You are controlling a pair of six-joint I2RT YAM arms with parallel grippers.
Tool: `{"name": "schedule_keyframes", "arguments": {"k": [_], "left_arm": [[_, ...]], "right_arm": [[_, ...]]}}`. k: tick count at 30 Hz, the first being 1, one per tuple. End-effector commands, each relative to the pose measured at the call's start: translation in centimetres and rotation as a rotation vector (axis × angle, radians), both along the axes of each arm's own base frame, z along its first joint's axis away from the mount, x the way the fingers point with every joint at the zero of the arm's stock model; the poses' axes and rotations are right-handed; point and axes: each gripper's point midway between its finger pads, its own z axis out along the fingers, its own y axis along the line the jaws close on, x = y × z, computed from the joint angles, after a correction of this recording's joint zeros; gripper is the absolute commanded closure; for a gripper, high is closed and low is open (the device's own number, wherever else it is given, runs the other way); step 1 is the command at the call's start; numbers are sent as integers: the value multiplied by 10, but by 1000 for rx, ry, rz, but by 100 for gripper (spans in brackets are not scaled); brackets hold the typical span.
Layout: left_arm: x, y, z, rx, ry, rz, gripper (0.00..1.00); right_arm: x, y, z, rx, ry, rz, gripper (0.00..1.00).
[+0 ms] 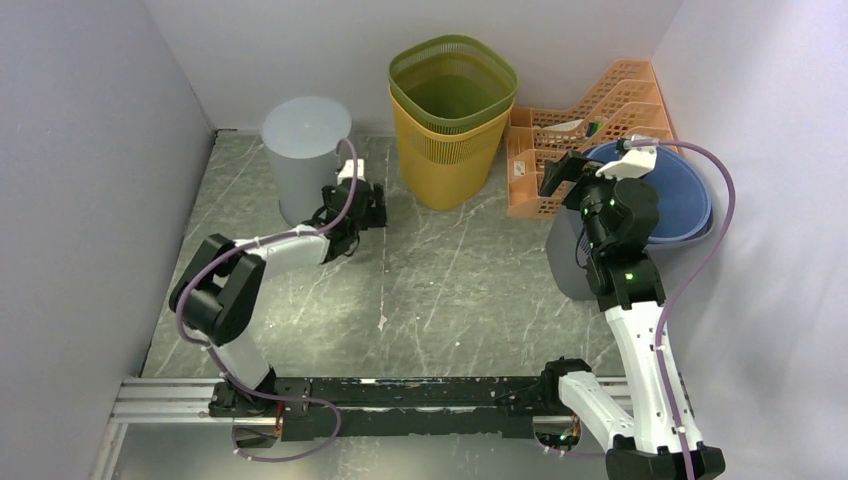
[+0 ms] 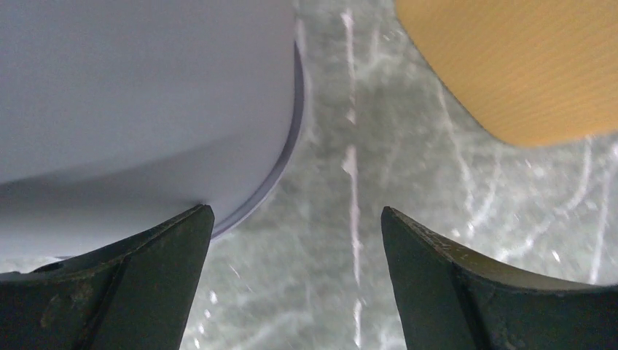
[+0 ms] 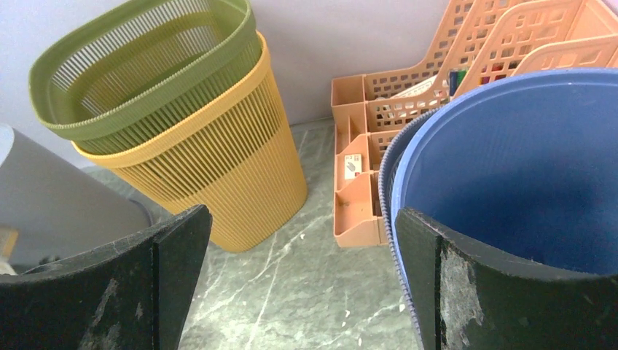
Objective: Turn the large container upside down
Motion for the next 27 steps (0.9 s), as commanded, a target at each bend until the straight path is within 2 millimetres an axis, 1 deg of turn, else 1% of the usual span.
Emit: {"name": "schedule_keyframes", "arguments": {"k": [1,4,8,12,15,17,19,20,22,24,27], "left_arm": [[46,29,22,-65,-62,79,3],[63,60,22,-67,-53,131,3],[79,98,24,-80,-50,188,2],[92,131,28,-90,-62,227,2],[100,153,30,-64,-70,255,2],[104,172,27,-40,-69,281,1],[108,194,24,-57,-64,319,1],[111,202,22,-63,-63,334,1],[115,212,18,-69,-59,351,1],[117,217,16,-70,-55,357,1],[110,210,18,-125,-47,345,2]], "right_arm": [[-2,3,2,4,-21,16,0],[0,4,-2,6,-11,23,0],[3,6,-5,5,-2,30,0],[6,10,-8,11,4,45,0],[7,10,-12,8,15,47,0],[7,10,-14,3,20,45,0],[7,9,-15,0,24,45,0],[8,10,-16,-1,27,47,0],[8,11,-16,-2,31,50,0],[9,12,-18,0,37,52,0],[10,13,-22,5,47,50,0]]}}
